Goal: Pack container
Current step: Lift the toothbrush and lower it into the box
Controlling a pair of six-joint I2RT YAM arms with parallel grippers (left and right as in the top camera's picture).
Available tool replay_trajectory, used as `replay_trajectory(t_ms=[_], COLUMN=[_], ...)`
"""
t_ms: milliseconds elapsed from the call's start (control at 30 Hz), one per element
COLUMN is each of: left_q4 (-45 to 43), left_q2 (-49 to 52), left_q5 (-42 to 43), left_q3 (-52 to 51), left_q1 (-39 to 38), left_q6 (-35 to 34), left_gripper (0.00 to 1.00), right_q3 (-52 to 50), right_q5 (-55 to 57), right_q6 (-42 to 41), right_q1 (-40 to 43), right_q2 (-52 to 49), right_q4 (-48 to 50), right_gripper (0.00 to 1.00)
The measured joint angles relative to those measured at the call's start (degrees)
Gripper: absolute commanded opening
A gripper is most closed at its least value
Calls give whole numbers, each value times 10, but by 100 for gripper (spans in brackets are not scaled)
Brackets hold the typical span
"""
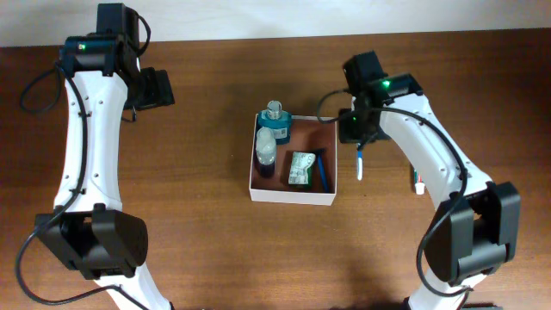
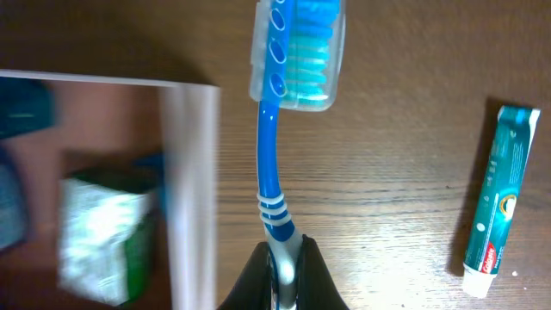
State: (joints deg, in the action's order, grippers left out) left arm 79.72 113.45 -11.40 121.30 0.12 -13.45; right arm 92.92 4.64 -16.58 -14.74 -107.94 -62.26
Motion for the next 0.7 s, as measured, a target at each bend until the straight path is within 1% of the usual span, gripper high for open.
replay_trajectory(t_ms=[167,467,700], left_q4=[0,0,0], left_q2=[0,0,0], left_q5=[0,0,0], left_q3=[0,0,0], left_q1=[0,0,0], left_q6=[0,0,0], left_gripper=[99,99,99], right_q3=[41,42,42], right_q5=[0,0,0], right_q6=[-24,-81,-116], right_q1=[-40,-111,-143], right_q2=[11,13,11], right_q4=[-16,6,18], right_gripper=[4,4,4])
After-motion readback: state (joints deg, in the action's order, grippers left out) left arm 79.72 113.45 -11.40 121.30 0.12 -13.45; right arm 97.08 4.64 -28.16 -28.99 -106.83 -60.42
